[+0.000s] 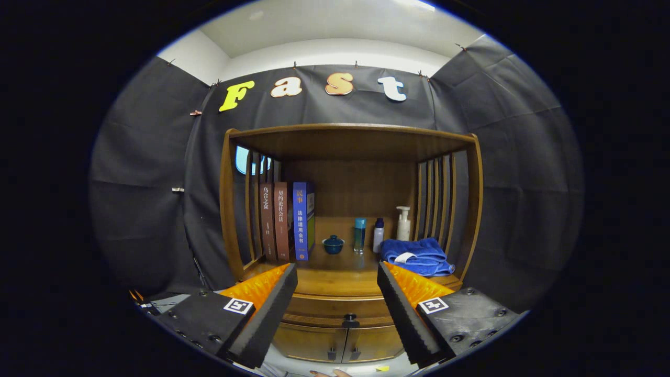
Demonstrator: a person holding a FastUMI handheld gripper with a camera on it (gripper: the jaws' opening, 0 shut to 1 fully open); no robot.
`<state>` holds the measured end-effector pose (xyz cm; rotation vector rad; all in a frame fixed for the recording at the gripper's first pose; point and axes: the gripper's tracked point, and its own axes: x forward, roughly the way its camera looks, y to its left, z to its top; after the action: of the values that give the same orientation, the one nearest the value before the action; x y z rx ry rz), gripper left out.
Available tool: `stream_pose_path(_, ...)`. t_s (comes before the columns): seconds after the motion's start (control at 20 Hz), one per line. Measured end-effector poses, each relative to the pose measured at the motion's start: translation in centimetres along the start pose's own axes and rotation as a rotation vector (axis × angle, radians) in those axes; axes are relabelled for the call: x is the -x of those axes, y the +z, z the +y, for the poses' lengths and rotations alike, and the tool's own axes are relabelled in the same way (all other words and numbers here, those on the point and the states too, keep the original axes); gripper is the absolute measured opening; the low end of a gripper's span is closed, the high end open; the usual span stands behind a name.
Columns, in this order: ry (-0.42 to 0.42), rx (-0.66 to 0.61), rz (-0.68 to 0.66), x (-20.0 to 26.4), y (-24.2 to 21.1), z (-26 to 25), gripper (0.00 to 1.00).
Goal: Pull open the drawer, take out the items inside it, and place them on the countertop above the cabinet.
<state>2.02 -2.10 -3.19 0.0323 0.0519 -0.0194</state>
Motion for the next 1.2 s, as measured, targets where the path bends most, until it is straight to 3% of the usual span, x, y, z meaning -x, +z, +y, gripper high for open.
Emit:
stream_pose_path(0.35,0.013,0.021,0.145,-4.2,-8.2,-0.5,0.99)
stream_pose_path(0.8,-0.017,-0.052,0.331,-9.6,-19.1,-3.0,0.99)
stream_pose_path(1.2,-0.015,-0.100,0.429,-11.2,-23.9,-3.0,0.92)
